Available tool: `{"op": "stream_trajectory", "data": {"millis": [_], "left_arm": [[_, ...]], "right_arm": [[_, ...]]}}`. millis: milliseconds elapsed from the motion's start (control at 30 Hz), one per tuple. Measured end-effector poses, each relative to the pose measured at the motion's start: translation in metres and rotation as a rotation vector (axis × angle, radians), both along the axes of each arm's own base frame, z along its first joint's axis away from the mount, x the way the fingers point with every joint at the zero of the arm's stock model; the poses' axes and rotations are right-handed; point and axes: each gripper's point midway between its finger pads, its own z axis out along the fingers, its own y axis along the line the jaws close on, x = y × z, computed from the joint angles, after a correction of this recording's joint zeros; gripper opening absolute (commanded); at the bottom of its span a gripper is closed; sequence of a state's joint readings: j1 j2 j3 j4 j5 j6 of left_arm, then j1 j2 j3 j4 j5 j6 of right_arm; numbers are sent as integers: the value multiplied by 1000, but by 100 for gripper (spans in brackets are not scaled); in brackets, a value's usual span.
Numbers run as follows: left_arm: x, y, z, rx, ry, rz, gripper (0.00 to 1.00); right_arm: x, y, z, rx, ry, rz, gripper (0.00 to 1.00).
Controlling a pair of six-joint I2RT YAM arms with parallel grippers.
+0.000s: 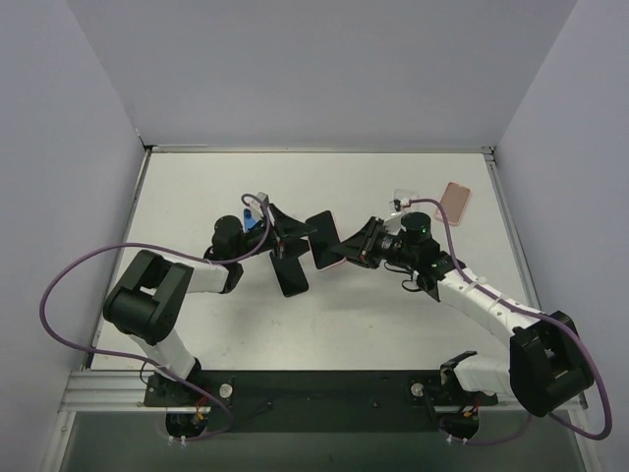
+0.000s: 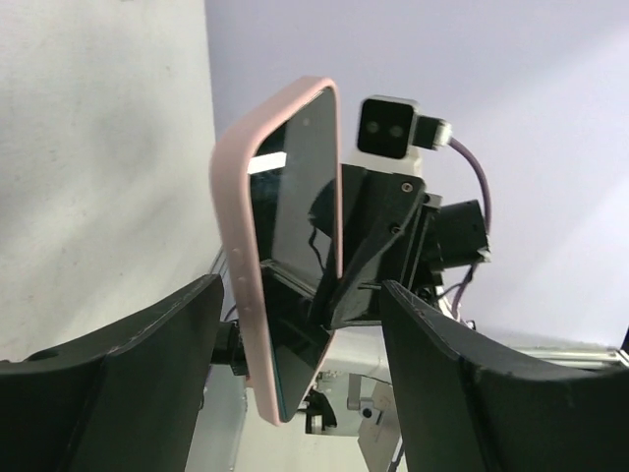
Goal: Take the phone out of the phone case
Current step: Adjust the phone, then remove the phone case from the phone.
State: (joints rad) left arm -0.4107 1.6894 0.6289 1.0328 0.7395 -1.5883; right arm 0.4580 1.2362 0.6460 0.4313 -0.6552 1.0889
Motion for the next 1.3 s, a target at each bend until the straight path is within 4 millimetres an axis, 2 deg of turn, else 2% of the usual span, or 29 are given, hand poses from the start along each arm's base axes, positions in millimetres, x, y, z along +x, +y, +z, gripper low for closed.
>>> {"op": "stream_trajectory", "data": {"millis": [167,400,500,533,600,633,733,767,867,900,967,1167,1300], "left_arm": [[-2,0,18,-54,-47,-9,69],[-1,-1,21,-84,-38,-11,55],[0,-1,17,-88,-16,-12,45],[1,-1,16,-91,-13,-11,37],[1,-1,17,-94,-15,-10,31],[1,-1,18,-96,-17,-11,23],[1,-1,20,-101,-21,-10,12],[1,-1,20,-101,-25,-11,3],[0,-1,20,-101,-23,-14,0],[0,-2,20,-101,-23,-15,0],[1,-2,19,-101,-22,-15,0],[2,-2,20,-104,-18,-9,0],[2,-2,21,-113,-11,-11,0]], "right_arm": [[-1,9,5,93,25,21,0],[0,20,4,222,77,38,0],[-2,22,6,242,79,42,0],[-3,23,7,247,79,47,0],[-6,26,9,254,78,60,0],[-7,27,10,259,76,62,0],[-8,28,12,264,67,67,0],[-8,28,12,264,65,67,0],[-8,28,12,256,65,68,40],[-9,27,11,251,64,69,45],[-12,27,11,240,61,73,47],[-18,22,25,239,18,67,42],[-19,19,25,233,12,50,25]]}}
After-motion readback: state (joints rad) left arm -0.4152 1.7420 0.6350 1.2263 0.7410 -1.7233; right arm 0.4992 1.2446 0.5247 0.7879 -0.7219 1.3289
